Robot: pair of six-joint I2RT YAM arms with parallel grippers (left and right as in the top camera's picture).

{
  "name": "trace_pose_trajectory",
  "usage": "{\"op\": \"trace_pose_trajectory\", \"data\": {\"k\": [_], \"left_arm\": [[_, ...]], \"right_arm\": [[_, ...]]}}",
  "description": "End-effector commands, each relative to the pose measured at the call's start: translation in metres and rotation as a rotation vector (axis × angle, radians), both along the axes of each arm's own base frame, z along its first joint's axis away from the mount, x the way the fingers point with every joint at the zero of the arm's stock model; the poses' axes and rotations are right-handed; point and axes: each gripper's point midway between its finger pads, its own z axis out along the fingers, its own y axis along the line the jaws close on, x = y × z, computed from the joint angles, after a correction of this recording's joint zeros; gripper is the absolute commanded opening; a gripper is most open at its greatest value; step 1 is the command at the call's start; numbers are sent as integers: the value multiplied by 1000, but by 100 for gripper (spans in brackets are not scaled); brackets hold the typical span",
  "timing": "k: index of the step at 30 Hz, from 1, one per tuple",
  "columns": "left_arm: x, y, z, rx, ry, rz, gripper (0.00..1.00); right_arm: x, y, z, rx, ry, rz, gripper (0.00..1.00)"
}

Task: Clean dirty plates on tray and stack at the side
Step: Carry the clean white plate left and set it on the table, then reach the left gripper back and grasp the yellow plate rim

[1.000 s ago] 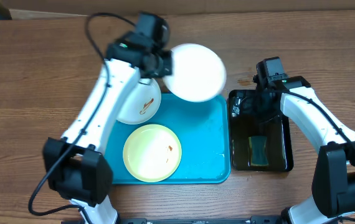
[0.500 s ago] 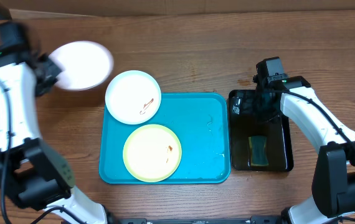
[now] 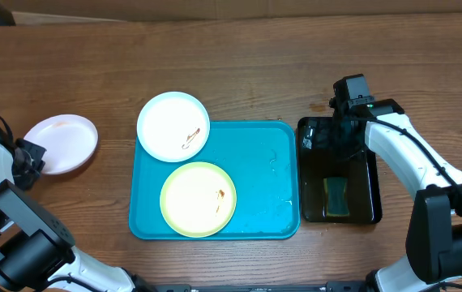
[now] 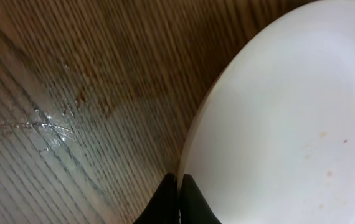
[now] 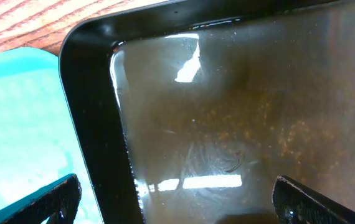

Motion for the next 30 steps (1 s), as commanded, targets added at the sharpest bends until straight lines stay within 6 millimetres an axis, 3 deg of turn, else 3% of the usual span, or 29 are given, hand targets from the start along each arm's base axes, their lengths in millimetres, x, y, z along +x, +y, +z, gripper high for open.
{"op": "trace_pose_trajectory", "data": {"k": [1,3,5,6,7,10,16,19,22,25,27,30], "left_arm": [[11,-9,-2,-17,-24,-91,4],[17,-18,-2,-47,-45,-123,20],[23,-30,-2,-92,-69,-168,50],[25,-37,0,-126,-86,-198,54],[32,-55,10,-209,-134,-268,55],[33,-75,38,-279,-155,-332,57],[13,-131,90,-296,-155,-493,60],[-3,-176,100,-309,-120,-627,63],[-22,-226,94,-353,-56,-762,64],[-44,-272,72,-408,50,-893,64],[-55,-287,54,-394,130,-918,64],[-66,-291,29,-306,227,-910,64]], "right_arm": [[9,1,11,7,-37,1,100],[9,1,11,7,-37,1,100],[9,1,11,7,-37,1,100],[9,1,11,7,-37,1,100],[9,1,11,7,-37,1,100],[9,1,11,7,-37,1,100],[9,1,11,7,-37,1,100],[9,1,11,7,-37,1,100],[9,1,11,7,-37,1,100],[9,1,11,7,-37,1,100],[9,1,11,7,-37,1,100],[9,1,11,7,-37,1,100]]}}
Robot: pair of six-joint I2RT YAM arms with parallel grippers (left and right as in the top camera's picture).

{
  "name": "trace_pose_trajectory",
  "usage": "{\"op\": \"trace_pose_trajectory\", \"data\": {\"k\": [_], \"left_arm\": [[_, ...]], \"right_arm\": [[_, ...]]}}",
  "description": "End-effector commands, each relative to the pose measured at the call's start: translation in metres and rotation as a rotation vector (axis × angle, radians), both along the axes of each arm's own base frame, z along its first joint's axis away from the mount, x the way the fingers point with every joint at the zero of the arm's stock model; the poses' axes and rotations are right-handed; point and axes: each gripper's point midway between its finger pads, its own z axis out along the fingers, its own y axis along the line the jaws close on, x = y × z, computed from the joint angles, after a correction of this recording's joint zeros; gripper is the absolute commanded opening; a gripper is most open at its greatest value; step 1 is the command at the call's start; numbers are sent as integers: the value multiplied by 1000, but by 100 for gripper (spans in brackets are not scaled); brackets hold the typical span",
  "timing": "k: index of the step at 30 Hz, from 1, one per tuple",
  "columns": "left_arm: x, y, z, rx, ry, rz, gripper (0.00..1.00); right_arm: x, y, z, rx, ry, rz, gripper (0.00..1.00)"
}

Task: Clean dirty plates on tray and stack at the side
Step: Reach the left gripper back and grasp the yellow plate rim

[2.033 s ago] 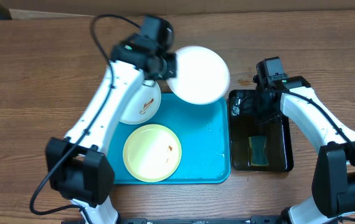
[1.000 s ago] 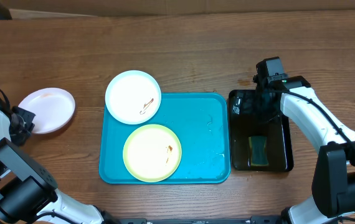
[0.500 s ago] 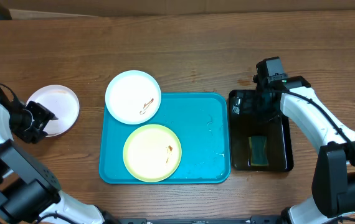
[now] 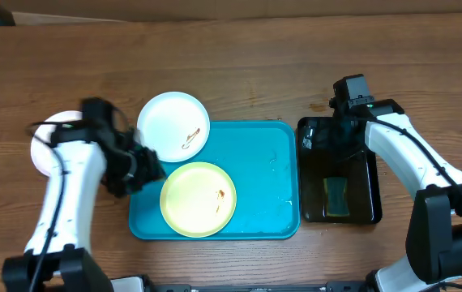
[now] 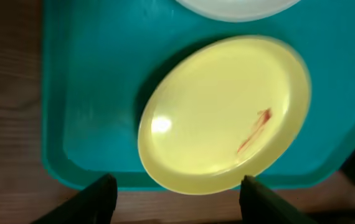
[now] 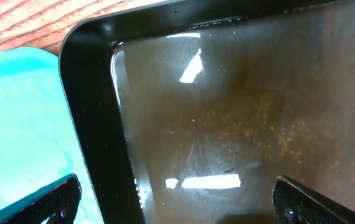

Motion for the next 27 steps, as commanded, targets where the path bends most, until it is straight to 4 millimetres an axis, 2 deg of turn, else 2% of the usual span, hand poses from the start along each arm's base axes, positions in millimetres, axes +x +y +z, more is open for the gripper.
{"op": "trace_pose_trajectory", "data": {"k": [1,5,9,12,19,21,27], "left_arm": [[-18,1,-28,150,74,-6,64],[-21,2,-42,240,67,-47,63],[-19,-6,-54,222,36,-62,61],[-29,-13,-71,191,51,-69,59],[-48,-29,-97,124,70,-73,59],[-51,-36,-100,92,72,-79,58],[-45,-80,-90,-134,32,-107,56]], "right_arm": [[9,1,11,7,-38,2,100],[9,1,11,7,-38,2,100],[9,1,11,7,-38,2,100],[9,1,11,7,-38,2,100],[9,1,11,7,-38,2,100],[9,1,11,7,-38,2,100],[9,1,11,7,-38,2,100]]}}
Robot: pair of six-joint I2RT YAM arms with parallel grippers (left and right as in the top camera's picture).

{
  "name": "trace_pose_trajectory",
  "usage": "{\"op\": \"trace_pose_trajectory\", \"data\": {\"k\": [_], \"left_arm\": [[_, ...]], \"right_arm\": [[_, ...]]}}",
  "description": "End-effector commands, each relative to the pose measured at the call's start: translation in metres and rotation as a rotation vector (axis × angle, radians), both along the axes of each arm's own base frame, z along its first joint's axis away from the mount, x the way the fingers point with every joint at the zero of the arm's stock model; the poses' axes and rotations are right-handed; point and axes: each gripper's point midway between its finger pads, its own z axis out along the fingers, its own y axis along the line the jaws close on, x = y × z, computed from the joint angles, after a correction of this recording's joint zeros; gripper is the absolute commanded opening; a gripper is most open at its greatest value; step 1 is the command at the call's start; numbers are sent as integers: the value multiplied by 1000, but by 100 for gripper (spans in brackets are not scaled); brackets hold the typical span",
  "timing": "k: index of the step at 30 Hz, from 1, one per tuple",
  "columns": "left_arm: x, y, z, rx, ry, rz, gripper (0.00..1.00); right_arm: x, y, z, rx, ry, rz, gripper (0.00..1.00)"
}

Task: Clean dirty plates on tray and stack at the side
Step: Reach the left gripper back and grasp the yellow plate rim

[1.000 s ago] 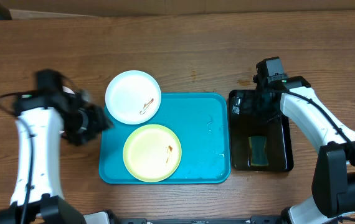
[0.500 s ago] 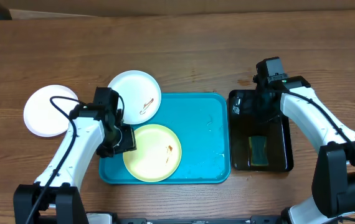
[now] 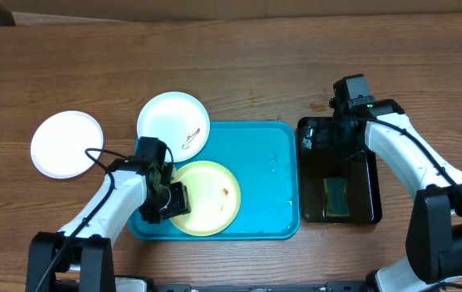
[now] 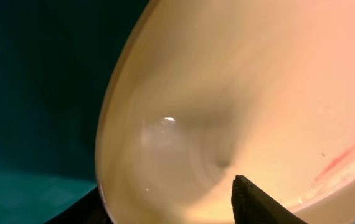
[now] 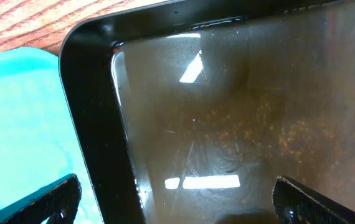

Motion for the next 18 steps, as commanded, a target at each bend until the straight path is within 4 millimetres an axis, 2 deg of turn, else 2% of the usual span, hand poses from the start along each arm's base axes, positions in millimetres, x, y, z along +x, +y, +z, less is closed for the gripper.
{"op": "trace_pose_trajectory", "data": {"k": [1,3,11,14,18], "left_arm": [[0,-39,9,-205,-1,-17,53],[5,-52,13,-265,-21,-23,52],[13,-78,17,-291,-66,-49,54],[24,-77,23,-258,-102,-67,55],[46,-60,37,-123,-163,-75,56]], "right_arm": [[9,1,11,7,-38,1,100],[9,1,11,7,-38,1,100],[9,1,11,7,-38,1,100],[9,1,11,7,-38,1,100],[9,1,11,7,-38,1,100]]}}
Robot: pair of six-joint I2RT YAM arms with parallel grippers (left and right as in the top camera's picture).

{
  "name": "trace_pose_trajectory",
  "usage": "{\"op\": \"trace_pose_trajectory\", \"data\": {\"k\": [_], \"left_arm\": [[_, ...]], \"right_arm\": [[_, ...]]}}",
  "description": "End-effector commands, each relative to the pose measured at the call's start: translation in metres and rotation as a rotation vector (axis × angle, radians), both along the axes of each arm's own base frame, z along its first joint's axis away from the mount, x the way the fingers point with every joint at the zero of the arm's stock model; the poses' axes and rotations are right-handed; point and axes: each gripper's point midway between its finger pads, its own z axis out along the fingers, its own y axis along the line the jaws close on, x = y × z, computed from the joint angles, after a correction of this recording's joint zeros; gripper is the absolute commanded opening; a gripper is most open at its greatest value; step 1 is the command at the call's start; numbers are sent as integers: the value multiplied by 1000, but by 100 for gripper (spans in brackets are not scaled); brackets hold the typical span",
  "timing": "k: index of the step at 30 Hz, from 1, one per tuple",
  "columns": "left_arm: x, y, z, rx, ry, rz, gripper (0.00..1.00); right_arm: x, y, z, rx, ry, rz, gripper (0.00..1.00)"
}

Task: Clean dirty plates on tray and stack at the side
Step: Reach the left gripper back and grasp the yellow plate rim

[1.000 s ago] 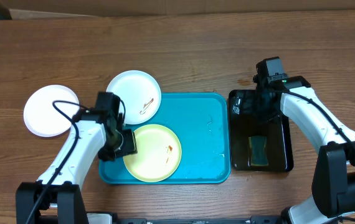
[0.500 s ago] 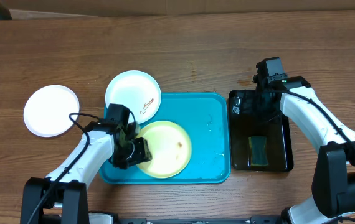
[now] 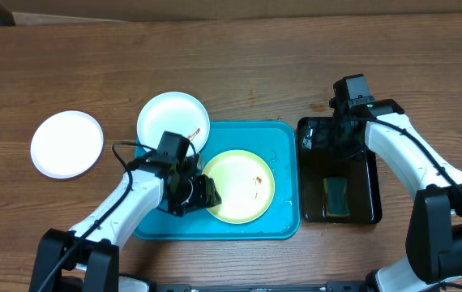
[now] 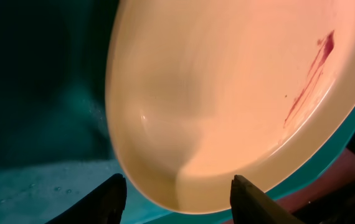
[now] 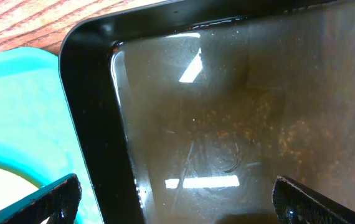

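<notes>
A yellow plate with a red streak lies on the teal tray, right of its middle. My left gripper sits low at the plate's left rim and is open, its fingers standing either side of the near rim. A white plate with a red smear rests on the tray's upper left corner. Another white plate lies on the table at the far left. My right gripper hangs open over the black water tray.
A yellow-green sponge lies in the near end of the black tray, which stands right beside the teal tray. Murky water fills the black tray. Bare wooden table runs along the back.
The yellow plate now lies further right on the tray, and my left gripper has moved right with it, still open at its left rim. The right arm has not moved.
My left gripper was shut at the rim of the white plate at the far left. Then that plate lay alone on the table and the gripper was open above the yellow plate. Then it stood low at that plate's left rim; now plate and gripper are further right.
</notes>
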Motion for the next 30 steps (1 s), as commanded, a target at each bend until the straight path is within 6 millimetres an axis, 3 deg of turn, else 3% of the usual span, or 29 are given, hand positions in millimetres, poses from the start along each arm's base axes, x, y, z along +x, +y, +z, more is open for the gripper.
{"op": "trace_pose_trajectory", "data": {"k": [1,5,7,8,11,15,19,28,30], "left_arm": [[37,12,19,109,-118,15,56],[57,27,21,221,-210,7,58],[61,34,20,277,-231,11,64],[61,34,19,291,-242,-10,69],[59,27,19,286,-255,-42,69],[59,14,20,277,-281,-89,66],[53,4,16,283,-277,-129,57],[53,13,3,365,-253,-115,58],[50,12,-5,371,-228,-124,53]], "right_arm": [[9,1,11,7,-37,1,100],[9,1,11,7,-37,1,100],[9,1,11,7,-37,1,100],[9,1,11,7,-37,1,100],[9,1,11,7,-37,1,100],[9,1,11,7,-37,1,100],[9,1,11,7,-37,1,100],[9,1,11,7,-37,1,100],[9,1,11,7,-37,1,100]]}}
